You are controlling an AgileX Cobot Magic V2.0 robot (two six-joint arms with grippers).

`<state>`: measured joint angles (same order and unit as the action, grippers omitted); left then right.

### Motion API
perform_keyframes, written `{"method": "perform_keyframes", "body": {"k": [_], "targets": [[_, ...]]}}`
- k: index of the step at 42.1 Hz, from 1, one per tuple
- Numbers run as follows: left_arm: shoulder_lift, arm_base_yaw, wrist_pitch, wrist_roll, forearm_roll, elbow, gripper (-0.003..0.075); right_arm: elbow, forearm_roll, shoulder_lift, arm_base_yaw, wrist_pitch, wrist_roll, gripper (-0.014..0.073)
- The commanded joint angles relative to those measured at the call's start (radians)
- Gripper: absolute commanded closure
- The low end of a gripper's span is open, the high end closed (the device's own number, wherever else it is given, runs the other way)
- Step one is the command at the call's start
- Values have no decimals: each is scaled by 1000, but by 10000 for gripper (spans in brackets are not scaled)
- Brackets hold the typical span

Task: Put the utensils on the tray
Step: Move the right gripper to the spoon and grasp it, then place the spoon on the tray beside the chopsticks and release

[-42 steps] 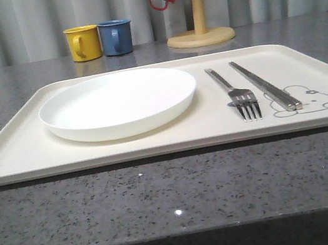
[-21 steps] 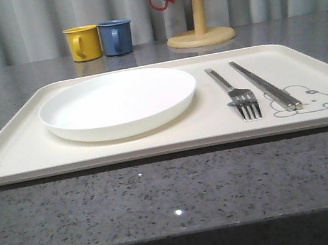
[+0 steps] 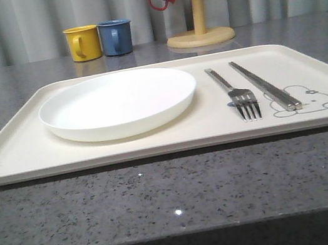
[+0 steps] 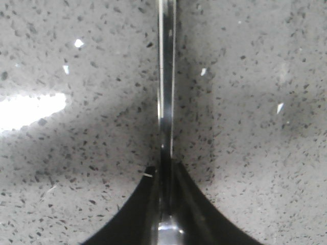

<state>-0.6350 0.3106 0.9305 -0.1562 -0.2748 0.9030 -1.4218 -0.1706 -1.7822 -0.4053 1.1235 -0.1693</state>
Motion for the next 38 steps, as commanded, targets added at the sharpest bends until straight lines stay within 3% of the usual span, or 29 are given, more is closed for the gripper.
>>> {"method": "perform_keyframes", "body": {"k": [1,24,38], "targets": [[-2,8,-69,0,-21,23,426,-22,-28,45,-8,-3,-16,558],[-2,8,-69,0,-21,23,426,-25,27,137,14,20,-12,558],[-2,8,-69,0,-21,23,426,-25,150,228,189,98,-10,558]]}}
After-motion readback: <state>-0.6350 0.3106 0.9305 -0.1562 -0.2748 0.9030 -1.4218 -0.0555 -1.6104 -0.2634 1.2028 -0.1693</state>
